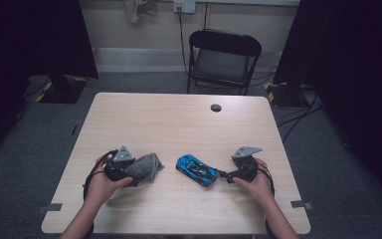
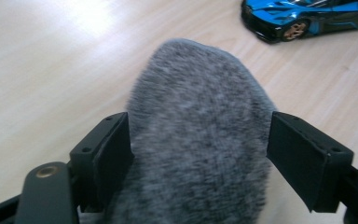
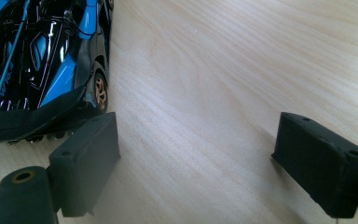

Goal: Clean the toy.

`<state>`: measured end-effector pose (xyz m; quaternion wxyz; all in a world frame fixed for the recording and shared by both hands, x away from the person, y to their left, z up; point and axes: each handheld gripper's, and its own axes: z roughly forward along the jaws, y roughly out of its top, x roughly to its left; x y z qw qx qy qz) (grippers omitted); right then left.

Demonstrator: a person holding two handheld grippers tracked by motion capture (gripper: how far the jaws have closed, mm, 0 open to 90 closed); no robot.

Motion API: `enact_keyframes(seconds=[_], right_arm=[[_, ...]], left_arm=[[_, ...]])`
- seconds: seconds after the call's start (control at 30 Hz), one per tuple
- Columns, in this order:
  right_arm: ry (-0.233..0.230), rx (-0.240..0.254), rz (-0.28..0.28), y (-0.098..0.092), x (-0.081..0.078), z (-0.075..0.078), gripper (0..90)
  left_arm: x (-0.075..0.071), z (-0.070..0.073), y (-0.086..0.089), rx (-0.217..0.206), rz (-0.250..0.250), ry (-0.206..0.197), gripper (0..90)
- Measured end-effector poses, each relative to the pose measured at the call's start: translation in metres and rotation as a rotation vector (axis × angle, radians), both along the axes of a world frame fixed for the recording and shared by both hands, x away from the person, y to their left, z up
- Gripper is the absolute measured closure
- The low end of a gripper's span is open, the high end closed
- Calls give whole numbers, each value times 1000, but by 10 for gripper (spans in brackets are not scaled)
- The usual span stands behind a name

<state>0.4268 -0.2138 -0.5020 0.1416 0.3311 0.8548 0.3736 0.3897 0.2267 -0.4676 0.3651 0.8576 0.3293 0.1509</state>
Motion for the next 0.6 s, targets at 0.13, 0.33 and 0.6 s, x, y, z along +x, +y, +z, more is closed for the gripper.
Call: enact_keyframes(seconds=[0.13,0.33,0.6], right_arm=[[0,0,0,0,0,0,134],[0,0,0,0,0,0,134],[-1,0,1,0,0,0,135]], left_arm=[[4,-1,6,-13,-85,25,237],[6,-12,5,2,-134,23,222],[7,-23,-1,42,-115,9,188]])
